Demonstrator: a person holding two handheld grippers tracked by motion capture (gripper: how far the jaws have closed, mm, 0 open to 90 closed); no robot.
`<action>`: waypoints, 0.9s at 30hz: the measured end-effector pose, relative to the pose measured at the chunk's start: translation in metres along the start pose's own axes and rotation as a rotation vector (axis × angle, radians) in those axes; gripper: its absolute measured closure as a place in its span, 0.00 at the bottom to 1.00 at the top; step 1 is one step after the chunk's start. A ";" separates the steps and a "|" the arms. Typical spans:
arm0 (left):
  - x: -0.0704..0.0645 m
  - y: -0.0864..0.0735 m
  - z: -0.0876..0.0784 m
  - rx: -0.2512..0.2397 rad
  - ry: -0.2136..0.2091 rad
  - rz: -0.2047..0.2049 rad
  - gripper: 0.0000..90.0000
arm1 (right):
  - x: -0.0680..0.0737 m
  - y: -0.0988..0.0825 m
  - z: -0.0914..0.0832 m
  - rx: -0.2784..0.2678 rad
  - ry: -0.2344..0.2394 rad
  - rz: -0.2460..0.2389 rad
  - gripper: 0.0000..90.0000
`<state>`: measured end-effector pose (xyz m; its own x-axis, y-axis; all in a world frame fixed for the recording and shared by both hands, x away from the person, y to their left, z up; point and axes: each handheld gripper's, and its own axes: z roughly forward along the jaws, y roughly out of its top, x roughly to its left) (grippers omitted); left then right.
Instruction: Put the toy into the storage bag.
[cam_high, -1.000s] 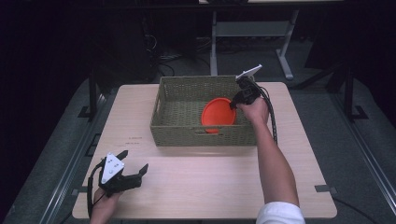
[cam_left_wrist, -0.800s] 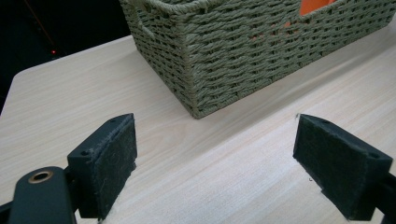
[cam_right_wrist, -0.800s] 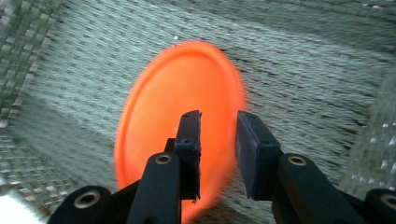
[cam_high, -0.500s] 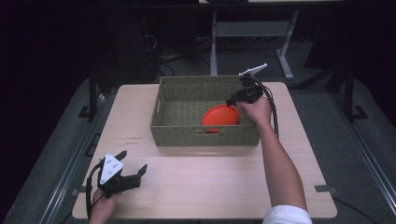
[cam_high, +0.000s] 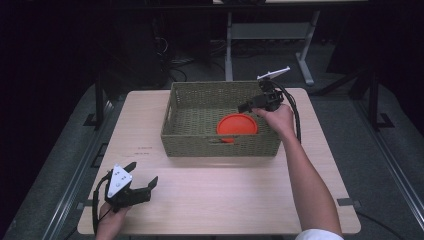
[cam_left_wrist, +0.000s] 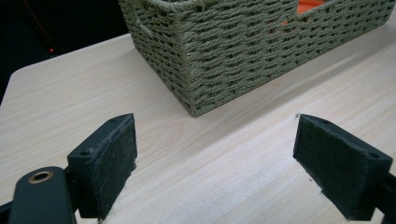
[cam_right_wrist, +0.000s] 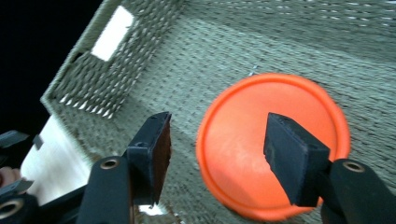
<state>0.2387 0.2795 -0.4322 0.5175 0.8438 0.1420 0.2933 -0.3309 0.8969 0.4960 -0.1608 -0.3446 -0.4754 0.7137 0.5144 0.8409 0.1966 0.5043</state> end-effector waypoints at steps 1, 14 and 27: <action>0.000 0.000 0.000 0.002 0.001 -0.001 0.14 | 0.002 0.000 -0.001 0.001 0.006 -0.006 0.43; 0.001 0.000 0.000 0.005 0.004 -0.007 0.14 | 0.013 -0.005 -0.018 -0.009 0.052 -0.029 0.36; 0.001 0.000 0.001 0.004 0.002 -0.021 0.14 | 0.016 -0.022 -0.037 -0.026 0.085 -0.050 0.31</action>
<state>0.2395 0.2797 -0.4325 0.5099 0.8513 0.1236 0.3071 -0.3143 0.8982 0.4606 -0.1783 -0.3216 -0.5377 0.6435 0.5448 0.8091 0.2122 0.5480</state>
